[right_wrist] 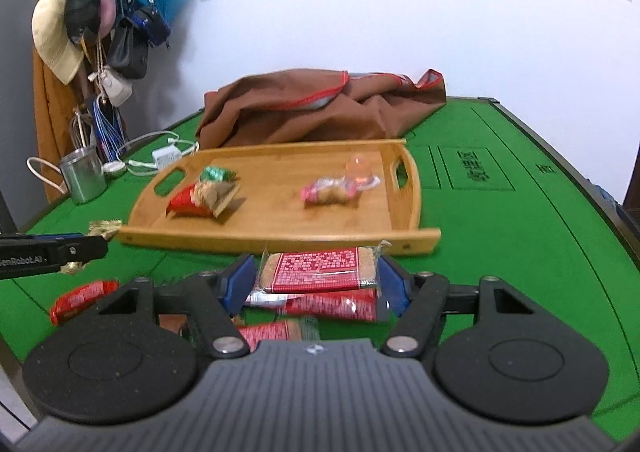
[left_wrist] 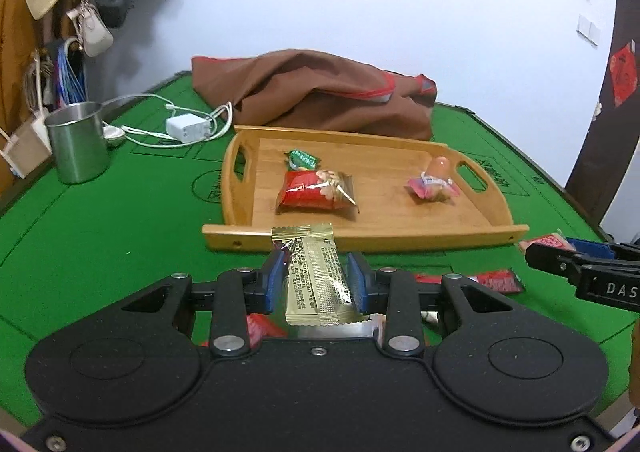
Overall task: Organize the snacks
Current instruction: 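Carry gold packet onto tray with left tool while right tool grasps red biscuit pack, then open both tools to release gold packet and biscuit pack on the tray, then withdraw both tools from the tray back over the remaining snacks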
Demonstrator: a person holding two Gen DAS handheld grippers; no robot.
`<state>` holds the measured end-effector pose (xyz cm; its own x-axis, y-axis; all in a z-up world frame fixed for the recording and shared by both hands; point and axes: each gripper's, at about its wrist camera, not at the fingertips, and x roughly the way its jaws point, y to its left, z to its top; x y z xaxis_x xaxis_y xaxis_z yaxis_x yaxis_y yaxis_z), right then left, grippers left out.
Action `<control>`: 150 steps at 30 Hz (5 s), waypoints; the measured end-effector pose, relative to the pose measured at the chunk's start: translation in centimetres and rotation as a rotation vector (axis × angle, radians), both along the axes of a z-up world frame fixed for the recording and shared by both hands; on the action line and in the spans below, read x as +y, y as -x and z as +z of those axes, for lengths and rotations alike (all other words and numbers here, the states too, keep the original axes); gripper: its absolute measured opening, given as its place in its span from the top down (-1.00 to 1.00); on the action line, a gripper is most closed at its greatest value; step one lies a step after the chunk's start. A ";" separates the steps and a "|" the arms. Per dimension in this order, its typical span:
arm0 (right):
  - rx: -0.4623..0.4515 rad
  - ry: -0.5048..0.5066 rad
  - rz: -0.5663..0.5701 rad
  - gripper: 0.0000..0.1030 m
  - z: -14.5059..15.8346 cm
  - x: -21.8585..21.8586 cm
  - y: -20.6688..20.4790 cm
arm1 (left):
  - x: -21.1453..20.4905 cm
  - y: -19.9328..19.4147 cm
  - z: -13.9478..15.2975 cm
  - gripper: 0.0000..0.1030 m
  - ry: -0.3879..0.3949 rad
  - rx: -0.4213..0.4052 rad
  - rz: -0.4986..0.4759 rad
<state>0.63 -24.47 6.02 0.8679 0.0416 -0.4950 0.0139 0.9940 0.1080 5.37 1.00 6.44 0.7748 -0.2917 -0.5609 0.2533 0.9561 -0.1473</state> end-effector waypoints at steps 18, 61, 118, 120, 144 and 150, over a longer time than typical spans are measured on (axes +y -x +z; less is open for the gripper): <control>0.159 -0.048 0.020 -0.32 0.4 -2.3 -9.8 | -2.6 -10.3 -0.6 0.37 -0.006 0.185 -0.034; 0.315 -0.041 -0.054 -0.34 -3.8 -2.2 -18.4 | -5.5 -20.6 -4.3 0.34 -0.130 0.244 0.065; 0.266 -0.019 0.252 -1.00 -3.9 0.8 -4.0 | 0.8 -0.1 -3.3 -0.92 -0.146 0.033 -0.012; 0.261 -0.002 0.259 -1.00 -4.0 1.1 -3.3 | 1.2 0.6 -3.5 -0.92 -0.157 0.031 -0.006; 0.258 0.114 0.271 -1.00 -5.8 3.5 -2.2 | 2.8 0.5 -6.1 -0.91 -0.165 0.112 0.018; 0.250 0.129 0.269 -1.00 -5.9 3.7 -2.3 | 2.7 0.2 -6.4 -0.91 -0.165 0.121 0.019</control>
